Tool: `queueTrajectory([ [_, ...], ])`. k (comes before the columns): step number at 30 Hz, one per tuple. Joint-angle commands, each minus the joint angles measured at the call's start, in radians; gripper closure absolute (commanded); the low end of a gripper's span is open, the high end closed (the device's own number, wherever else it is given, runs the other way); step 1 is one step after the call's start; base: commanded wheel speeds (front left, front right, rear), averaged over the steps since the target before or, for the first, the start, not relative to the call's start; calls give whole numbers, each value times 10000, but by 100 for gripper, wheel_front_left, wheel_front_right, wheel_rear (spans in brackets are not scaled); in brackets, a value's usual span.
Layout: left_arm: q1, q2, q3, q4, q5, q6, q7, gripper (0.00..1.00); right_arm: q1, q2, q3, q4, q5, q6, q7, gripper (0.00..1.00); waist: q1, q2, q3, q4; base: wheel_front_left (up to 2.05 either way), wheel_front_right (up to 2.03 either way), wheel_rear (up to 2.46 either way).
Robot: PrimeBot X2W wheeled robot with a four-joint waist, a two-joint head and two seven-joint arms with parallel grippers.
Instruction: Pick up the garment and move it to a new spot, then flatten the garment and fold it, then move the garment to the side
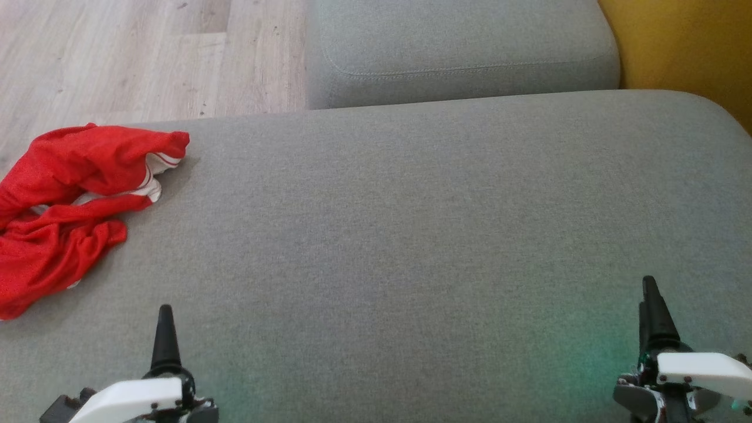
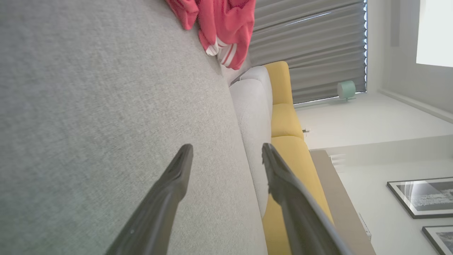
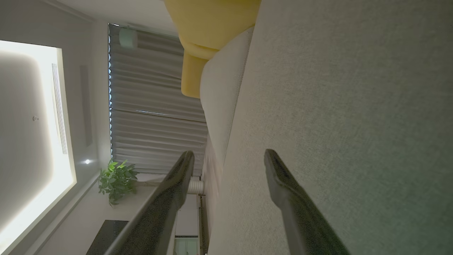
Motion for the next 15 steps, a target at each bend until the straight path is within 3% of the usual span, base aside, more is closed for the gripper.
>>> queueTrajectory([
  [1, -257, 72, -11, -473, 358, 26, -161, 0, -222, -39, 121, -471, -331, 21, -158, 0, 0, 0, -11, 3, 0, 0, 0],
  [15, -132, 82, -423, -908, 2505, 128, -542, 0, -71, -48, 486, -906, -2245, 29, -541, 0, 0, 0, -115, 42, 0, 0, 0],
])
